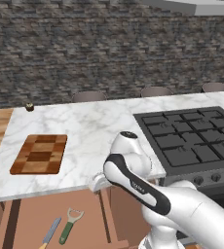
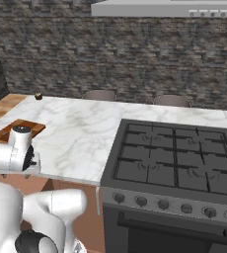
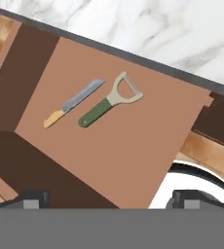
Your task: Open the drawer on the left and place the cutting tools on the cutting board.
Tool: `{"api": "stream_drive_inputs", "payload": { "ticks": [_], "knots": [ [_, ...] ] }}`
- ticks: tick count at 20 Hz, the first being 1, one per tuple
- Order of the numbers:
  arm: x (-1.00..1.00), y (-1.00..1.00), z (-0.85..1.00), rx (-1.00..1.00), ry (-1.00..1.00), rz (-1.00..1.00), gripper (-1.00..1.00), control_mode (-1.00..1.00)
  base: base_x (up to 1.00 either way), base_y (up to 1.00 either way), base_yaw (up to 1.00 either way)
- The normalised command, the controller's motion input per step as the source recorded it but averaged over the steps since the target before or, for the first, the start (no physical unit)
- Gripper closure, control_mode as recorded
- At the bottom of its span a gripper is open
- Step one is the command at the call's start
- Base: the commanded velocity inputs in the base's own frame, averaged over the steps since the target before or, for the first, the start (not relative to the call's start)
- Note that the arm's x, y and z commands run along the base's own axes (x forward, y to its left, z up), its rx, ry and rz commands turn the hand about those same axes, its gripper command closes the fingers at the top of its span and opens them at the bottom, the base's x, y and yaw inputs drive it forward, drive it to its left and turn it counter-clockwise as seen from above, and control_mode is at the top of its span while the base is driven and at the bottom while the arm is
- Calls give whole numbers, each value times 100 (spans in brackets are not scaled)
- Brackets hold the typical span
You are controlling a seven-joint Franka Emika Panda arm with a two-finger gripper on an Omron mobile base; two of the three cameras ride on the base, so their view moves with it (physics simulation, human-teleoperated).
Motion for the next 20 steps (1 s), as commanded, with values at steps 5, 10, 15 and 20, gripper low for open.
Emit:
{"api": "stream_drive_inputs", "payload": {
  "ticks": [5,10,15,20],
  "knots": [
    [13,17,-3,0,3,-4,-100,-100,0,0,0],
    [-18,25,-26,-5,0,1,-100,-100,0,0,0],
    [-31,37,-48,-10,0,0,-100,-100,0,0,0],
    [-29,22,-46,-1,0,0,-100,-100,0,0,0]
  ]
}}
